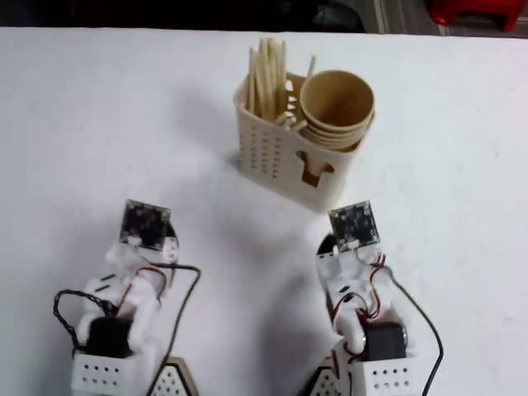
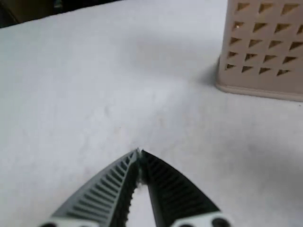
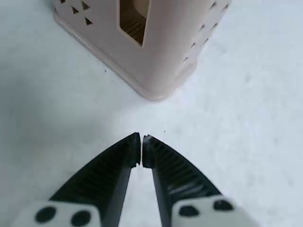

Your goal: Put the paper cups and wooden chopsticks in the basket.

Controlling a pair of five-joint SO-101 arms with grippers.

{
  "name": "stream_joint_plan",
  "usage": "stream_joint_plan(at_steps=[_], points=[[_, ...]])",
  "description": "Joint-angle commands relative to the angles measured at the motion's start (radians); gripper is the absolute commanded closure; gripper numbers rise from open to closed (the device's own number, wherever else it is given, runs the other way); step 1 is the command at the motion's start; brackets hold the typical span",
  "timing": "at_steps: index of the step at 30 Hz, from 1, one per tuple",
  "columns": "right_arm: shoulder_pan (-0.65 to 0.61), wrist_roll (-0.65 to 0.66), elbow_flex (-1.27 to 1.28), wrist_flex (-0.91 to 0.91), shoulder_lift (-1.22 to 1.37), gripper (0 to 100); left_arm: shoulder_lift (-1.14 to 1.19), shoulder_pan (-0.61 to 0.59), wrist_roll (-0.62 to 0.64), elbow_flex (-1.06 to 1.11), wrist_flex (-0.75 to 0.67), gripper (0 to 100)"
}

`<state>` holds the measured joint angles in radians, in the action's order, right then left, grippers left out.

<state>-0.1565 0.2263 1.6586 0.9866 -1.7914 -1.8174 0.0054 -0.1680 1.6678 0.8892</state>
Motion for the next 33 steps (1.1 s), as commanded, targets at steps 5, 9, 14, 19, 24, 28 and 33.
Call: stream_joint_plan(at_steps=[5,9,14,19,24,28,33], points=[[0.021,-0.008,0.032,0.039,-0.008,98.0,-0.008,0.039,-0.012,0.025,0.028,97],[0.025,-0.002,0.032,0.137,-0.008,98.0,-0.008,0.047,-0.012,0.025,0.169,97],[0.025,-0.002,0.032,0.275,-0.008,98.0,-0.008,0.039,-0.012,0.025,0.322,97],[0.022,-0.005,0.032,0.285,-0.008,98.0,-0.008,0.039,-0.005,0.025,0.399,97],[0.022,-0.005,0.032,0.285,-0.008,98.0,-0.008,0.039,-0.008,0.025,0.399,97],[0.022,-0.005,0.032,0.285,-0.008,98.0,-0.008,0.039,-0.008,0.025,0.399,97],[0.022,-0.005,0.032,0.285,-0.008,98.0,-0.008,0.039,-0.008,0.025,0.399,97]])
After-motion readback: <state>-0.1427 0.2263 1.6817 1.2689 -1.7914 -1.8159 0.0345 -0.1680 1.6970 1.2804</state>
